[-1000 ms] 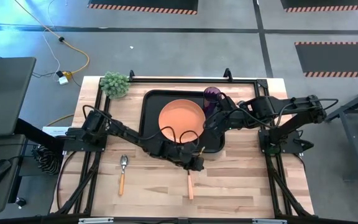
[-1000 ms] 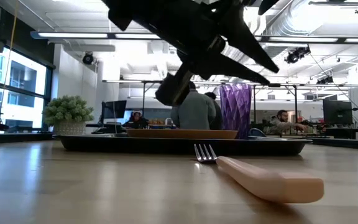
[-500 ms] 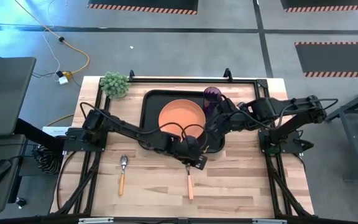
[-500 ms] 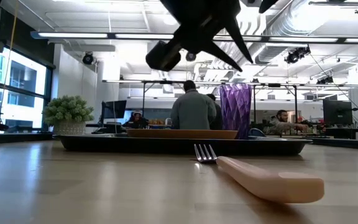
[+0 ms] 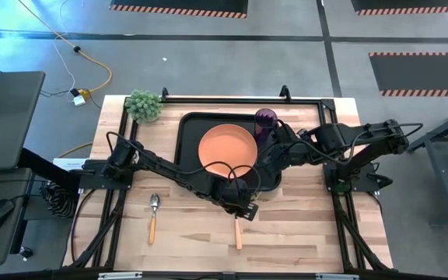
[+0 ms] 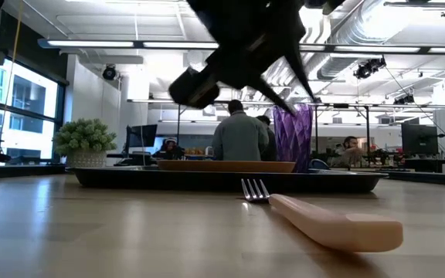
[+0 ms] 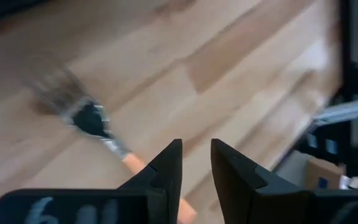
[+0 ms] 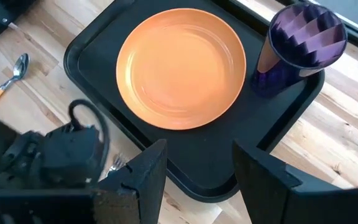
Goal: Pick and place plate/cup/fork/spoon on tray
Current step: Put the orange fork on the black tray to the left of the orange plate
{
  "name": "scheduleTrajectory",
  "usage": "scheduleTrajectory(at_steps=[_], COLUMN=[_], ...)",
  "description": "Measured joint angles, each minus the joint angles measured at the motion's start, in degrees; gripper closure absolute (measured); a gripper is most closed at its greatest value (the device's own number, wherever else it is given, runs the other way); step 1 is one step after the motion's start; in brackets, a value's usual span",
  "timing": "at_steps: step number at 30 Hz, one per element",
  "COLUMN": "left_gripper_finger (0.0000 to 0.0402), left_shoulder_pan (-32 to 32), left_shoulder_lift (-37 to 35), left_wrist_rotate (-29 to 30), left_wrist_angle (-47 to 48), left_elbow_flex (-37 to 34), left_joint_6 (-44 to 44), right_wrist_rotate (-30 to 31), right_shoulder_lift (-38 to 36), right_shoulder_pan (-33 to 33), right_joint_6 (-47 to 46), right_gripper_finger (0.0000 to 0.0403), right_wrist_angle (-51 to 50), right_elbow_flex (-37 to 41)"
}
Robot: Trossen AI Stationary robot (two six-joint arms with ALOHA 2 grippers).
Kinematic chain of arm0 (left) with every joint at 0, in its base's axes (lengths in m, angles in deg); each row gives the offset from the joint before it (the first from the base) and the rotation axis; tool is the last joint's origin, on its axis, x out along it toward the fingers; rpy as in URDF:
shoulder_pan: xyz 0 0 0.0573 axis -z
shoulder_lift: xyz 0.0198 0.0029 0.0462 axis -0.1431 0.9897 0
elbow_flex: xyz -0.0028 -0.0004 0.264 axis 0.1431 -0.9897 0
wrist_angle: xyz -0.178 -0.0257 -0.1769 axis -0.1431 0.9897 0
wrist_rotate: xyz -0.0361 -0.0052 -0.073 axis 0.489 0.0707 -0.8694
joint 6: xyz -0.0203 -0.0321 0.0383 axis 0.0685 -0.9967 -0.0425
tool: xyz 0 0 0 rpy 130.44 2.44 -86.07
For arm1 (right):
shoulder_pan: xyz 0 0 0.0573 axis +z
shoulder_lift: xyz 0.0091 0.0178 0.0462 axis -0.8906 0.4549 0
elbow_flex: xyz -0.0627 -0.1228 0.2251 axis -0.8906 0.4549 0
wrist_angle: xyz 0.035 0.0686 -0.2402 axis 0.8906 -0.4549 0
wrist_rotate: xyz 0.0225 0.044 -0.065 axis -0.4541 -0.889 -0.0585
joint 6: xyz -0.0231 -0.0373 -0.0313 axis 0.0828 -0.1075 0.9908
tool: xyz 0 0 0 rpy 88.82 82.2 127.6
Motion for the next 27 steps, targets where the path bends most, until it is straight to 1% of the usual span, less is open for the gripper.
scheduleTrajectory(at_steps=[6, 10, 14, 20, 27], left_gripper_finger=[0.0297, 0.0286, 0.0282, 0.0281, 0.0281], left_shoulder_pan=[0.7, 1.6, 2.4, 3.0, 3.8], left_shoulder_lift=[0.0, 0.3, 1.6, 2.9, 3.3], left_wrist_rotate=[0.0, 0.1, -0.4, -3.2, -3.5], left_wrist_angle=[-0.6, -0.4, -0.1, 0.6, 3.4], left_elbow_flex=[0.1, 0.1, 0.1, 0.2, 0.2], left_joint_6=[0.0, -0.4, -1.6, -3.5, -6.1], right_wrist_rotate=[0.6, 0.6, 0.8, 0.8, 0.7], right_shoulder_lift=[0.0, 0.0, 0.0, 0.0, 0.0], right_shoulder_pan=[0.0, 0.0, 0.0, 0.0, 0.0], right_joint_6=[0.0, 0.1, 0.0, -0.2, -0.2], right_gripper_finger=[0.0230, 0.0230, 0.0230, 0.0230, 0.0230], right_wrist_angle=[-0.1, -0.1, -0.1, -0.1, -0.1], right_elbow_flex=[0.0, 0.0, 0.0, 0.0, 0.0])
